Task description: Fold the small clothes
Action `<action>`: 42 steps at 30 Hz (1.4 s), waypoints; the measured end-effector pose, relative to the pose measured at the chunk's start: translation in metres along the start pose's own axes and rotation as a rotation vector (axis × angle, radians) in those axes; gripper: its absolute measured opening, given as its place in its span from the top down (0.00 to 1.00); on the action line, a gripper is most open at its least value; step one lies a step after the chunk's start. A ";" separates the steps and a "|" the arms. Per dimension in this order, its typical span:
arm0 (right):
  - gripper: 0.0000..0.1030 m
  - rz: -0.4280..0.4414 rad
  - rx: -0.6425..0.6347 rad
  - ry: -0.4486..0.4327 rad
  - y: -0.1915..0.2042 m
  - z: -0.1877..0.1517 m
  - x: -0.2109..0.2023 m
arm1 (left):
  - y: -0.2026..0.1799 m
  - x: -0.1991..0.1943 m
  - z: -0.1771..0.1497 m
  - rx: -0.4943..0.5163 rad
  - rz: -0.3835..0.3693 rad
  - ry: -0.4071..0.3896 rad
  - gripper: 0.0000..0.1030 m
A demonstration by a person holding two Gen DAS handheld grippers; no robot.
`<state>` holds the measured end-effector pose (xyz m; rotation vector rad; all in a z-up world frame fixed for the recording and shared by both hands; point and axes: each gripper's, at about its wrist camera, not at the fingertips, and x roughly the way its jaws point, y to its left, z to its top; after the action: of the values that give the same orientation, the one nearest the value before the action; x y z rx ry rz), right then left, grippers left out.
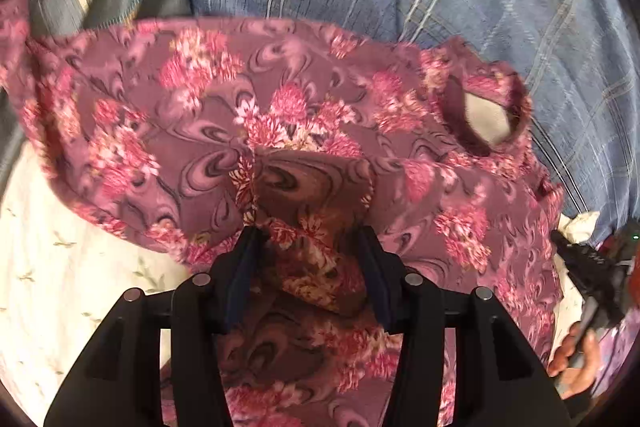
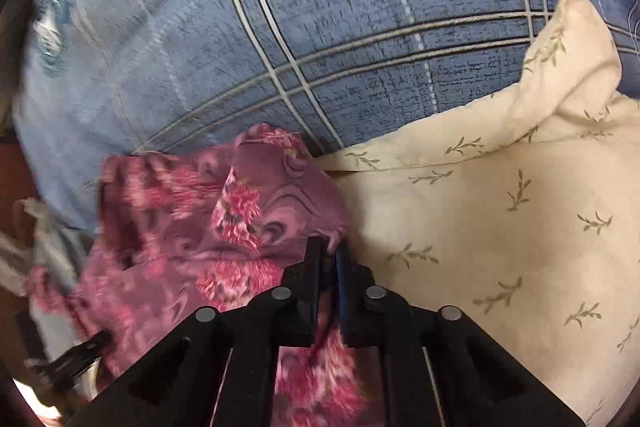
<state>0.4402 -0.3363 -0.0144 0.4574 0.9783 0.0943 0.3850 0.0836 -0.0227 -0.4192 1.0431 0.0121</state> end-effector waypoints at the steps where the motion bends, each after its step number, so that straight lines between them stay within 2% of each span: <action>1: 0.86 0.027 0.016 -0.028 -0.003 -0.003 -0.015 | 0.001 -0.008 -0.002 -0.013 -0.037 -0.006 0.53; 3: 0.84 0.146 0.000 -0.069 -0.005 -0.013 -0.045 | 0.005 -0.025 -0.007 -0.040 -0.117 -0.036 0.52; 6: 0.84 0.190 -0.073 -0.079 0.003 -0.035 -0.066 | 0.001 -0.025 -0.016 -0.025 -0.111 -0.044 0.49; 9: 0.84 0.144 -0.109 -0.001 0.004 -0.059 -0.051 | -0.002 0.002 -0.024 -0.022 -0.072 0.042 0.50; 11: 0.87 0.047 -0.105 0.078 -0.005 -0.073 -0.029 | -0.005 -0.003 -0.027 0.005 -0.054 0.015 0.49; 12: 0.88 0.042 -0.099 0.084 -0.007 -0.076 -0.026 | -0.006 -0.008 -0.027 0.004 -0.059 0.037 0.49; 13: 0.85 0.043 -0.094 0.044 -0.006 -0.079 -0.034 | -0.003 -0.012 -0.029 -0.007 -0.080 0.049 0.49; 14: 0.79 0.045 -0.087 0.051 -0.003 -0.078 -0.039 | 0.001 -0.018 -0.029 -0.020 -0.101 0.054 0.49; 16: 0.61 0.068 -0.084 0.043 0.006 -0.079 -0.048 | 0.012 -0.037 -0.031 -0.032 -0.125 0.037 0.49; 17: 0.56 0.065 -0.096 0.022 0.013 -0.081 -0.057 | 0.018 -0.048 -0.031 -0.033 -0.127 0.019 0.49; 19: 0.36 0.052 -0.119 0.006 0.027 -0.083 -0.068 | 0.036 -0.067 -0.026 -0.044 -0.120 -0.014 0.48; 21: 0.31 0.060 -0.137 0.001 0.037 -0.095 -0.079 | 0.064 -0.088 -0.014 -0.083 -0.101 -0.053 0.46; 24: 0.30 0.057 -0.143 0.019 0.045 -0.117 -0.078 | 0.111 -0.114 0.011 -0.172 -0.048 -0.113 0.45; 28: 0.30 0.041 -0.111 0.085 0.045 -0.142 -0.059 | 0.183 -0.144 0.059 -0.338 0.026 -0.177 0.45; 30: 0.29 0.041 -0.110 0.070 0.042 -0.149 -0.059 | 0.210 -0.154 0.083 -0.407 0.062 -0.190 0.43; 31: 0.24 0.047 -0.116 0.062 0.043 -0.150 -0.059 | 0.224 -0.159 0.097 -0.444 0.075 -0.194 0.41; 35: 0.15 0.055 -0.137 0.063 0.047 -0.151 -0.058 | 0.257 -0.165 0.136 -0.529 0.132 -0.213 0.37; 40: 0.06 0.067 -0.174 0.058 0.053 -0.153 -0.053 | 0.276 -0.145 0.170 -0.535 0.284 -0.204 0.35; 41: 0.05 0.074 -0.175 0.055 0.053 -0.153 -0.053 | 0.280 -0.140 0.173 -0.544 0.286 -0.202 0.35; 42: 0.04 0.078 -0.175 0.054 0.053 -0.153 -0.053 | 0.285 -0.137 0.173 -0.551 0.255 -0.206 0.36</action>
<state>0.2921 -0.2521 -0.0238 0.3334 0.9961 0.2616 0.4010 0.4309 0.0725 -0.7626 0.8730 0.5698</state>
